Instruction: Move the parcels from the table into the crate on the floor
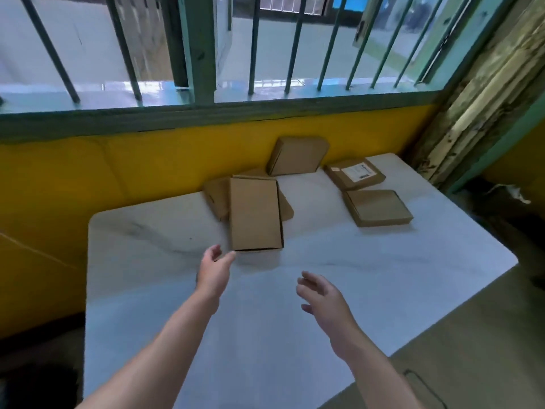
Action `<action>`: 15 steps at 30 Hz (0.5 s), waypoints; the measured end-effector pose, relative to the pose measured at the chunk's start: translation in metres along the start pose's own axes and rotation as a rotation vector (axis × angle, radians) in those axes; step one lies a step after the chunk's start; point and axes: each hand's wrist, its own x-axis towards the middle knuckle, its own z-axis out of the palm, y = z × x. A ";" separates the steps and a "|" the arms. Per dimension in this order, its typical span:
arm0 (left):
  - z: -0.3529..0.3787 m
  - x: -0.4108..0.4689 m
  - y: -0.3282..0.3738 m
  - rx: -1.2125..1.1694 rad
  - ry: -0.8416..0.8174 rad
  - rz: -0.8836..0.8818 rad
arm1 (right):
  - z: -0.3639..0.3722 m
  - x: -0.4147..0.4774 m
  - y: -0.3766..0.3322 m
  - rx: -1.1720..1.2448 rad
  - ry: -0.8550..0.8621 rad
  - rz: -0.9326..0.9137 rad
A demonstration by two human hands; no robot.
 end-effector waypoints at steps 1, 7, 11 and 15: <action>0.006 0.012 0.003 0.004 0.020 -0.001 | -0.003 0.011 -0.003 -0.007 -0.012 -0.003; 0.050 0.060 0.013 0.054 0.077 -0.076 | -0.020 0.060 -0.008 -0.038 -0.121 0.037; 0.067 0.072 0.011 0.060 0.093 -0.109 | -0.038 0.097 -0.015 -0.057 -0.205 0.044; 0.068 0.053 0.017 -0.178 0.109 -0.083 | -0.057 0.133 -0.025 0.008 -0.312 0.077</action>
